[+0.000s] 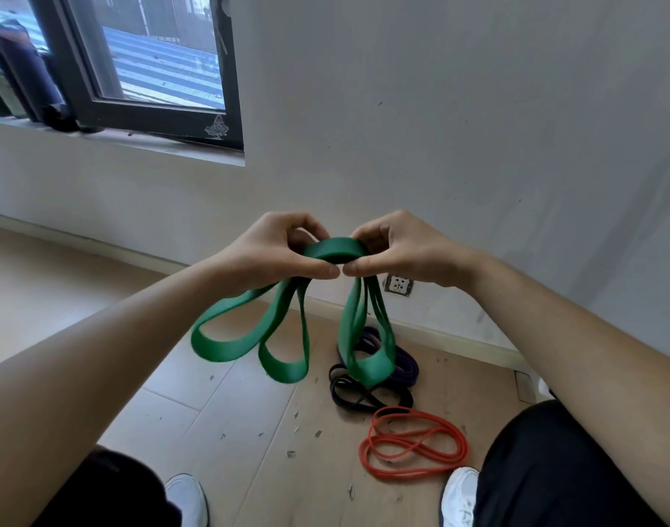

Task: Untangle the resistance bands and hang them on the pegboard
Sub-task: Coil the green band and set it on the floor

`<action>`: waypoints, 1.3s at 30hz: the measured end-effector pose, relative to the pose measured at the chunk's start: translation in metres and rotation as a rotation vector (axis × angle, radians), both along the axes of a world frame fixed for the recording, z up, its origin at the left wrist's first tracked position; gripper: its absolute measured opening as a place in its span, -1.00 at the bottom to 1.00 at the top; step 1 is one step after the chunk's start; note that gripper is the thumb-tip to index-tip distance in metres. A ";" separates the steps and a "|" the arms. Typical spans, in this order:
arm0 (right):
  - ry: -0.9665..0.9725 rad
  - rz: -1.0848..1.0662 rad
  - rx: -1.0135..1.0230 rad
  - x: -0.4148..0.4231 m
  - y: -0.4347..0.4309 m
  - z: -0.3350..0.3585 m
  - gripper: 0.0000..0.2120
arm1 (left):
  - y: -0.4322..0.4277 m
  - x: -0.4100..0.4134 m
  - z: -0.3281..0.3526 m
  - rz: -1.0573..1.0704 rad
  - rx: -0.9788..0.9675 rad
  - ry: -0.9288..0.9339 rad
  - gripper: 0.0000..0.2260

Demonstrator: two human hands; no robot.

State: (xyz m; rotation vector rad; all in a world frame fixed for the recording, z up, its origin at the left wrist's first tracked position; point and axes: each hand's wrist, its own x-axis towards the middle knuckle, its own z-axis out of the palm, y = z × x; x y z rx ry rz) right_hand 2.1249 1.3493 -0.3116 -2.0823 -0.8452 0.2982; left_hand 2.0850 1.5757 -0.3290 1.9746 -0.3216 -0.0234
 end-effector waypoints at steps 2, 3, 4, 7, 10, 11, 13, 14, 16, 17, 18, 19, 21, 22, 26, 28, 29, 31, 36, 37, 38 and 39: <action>0.012 -0.031 0.071 0.001 -0.001 0.001 -0.80 | 0.005 0.000 -0.003 -0.027 0.043 0.017 -0.68; 0.019 -0.043 0.108 0.001 -0.002 0.001 -0.80 | 0.007 0.000 -0.006 -0.044 0.068 0.031 -0.71; 0.025 -0.054 0.141 0.002 -0.003 0.001 -0.80 | 0.008 -0.001 -0.009 -0.058 0.081 0.045 -0.74; 0.050 -0.068 0.189 0.002 -0.007 0.000 -0.79 | 0.005 -0.003 -0.016 -0.078 0.032 0.061 -0.78; 0.069 -0.078 0.191 0.002 -0.014 0.000 -0.75 | 0.001 -0.005 -0.016 -0.058 -0.053 0.022 -0.75; 0.070 -0.083 0.182 0.002 -0.016 0.000 -0.75 | 0.001 -0.005 -0.015 -0.047 -0.086 0.008 -0.74; 0.069 -0.083 0.130 0.002 -0.019 -0.001 -0.77 | 0.000 -0.005 -0.015 -0.029 -0.144 -0.016 -0.74; 0.065 -0.076 0.094 0.002 -0.019 -0.002 -0.80 | 0.000 -0.005 -0.015 -0.026 -0.168 -0.025 -0.75; 0.053 -0.059 0.037 -0.001 -0.018 -0.003 -0.83 | -0.002 -0.005 -0.014 -0.032 -0.206 -0.040 -0.74; 0.042 -0.054 0.025 -0.004 -0.017 -0.003 -0.82 | -0.003 -0.005 -0.013 -0.035 -0.216 -0.048 -0.74; 0.026 -0.051 0.025 -0.006 -0.015 -0.003 -0.79 | -0.005 -0.005 -0.012 -0.039 -0.217 -0.057 -0.75; 0.004 -0.047 0.030 -0.008 -0.013 -0.003 -0.77 | -0.007 -0.005 -0.011 -0.044 -0.213 -0.065 -0.77; -0.049 -0.040 0.034 -0.011 -0.008 -0.001 -0.77 | -0.009 -0.005 -0.010 -0.057 -0.209 -0.074 -0.78; -0.066 -0.041 0.031 -0.011 -0.007 -0.001 -0.78 | -0.009 -0.005 -0.010 -0.060 -0.210 -0.070 -0.77; -0.085 -0.039 -0.006 -0.010 -0.006 -0.001 -0.72 | -0.005 -0.002 -0.012 -0.062 -0.181 -0.052 -0.74; -0.096 -0.032 -0.031 -0.009 -0.007 0.001 -0.63 | -0.002 -0.002 -0.014 -0.077 -0.140 -0.037 -0.76; -0.107 -0.032 -0.038 -0.009 -0.008 0.003 -0.59 | -0.001 -0.002 -0.015 -0.085 -0.118 -0.030 -0.76; -0.126 -0.033 -0.042 -0.009 -0.011 0.005 -0.52 | 0.001 -0.002 -0.018 -0.087 -0.100 -0.012 -0.72; -0.104 -0.003 -0.073 -0.009 -0.012 0.000 -0.60 | -0.001 -0.006 -0.029 -0.120 -0.025 0.031 -0.67; -0.109 -0.011 -0.086 -0.009 -0.013 -0.001 -0.65 | -0.003 -0.008 -0.032 -0.133 -0.001 0.038 -0.64; -0.121 -0.026 -0.105 -0.009 -0.014 -0.002 -0.69 | -0.005 -0.009 -0.035 -0.138 0.020 0.044 -0.58; -0.143 -0.048 -0.129 -0.009 -0.015 -0.002 -0.72 | -0.007 -0.012 -0.039 -0.138 0.041 0.044 -0.49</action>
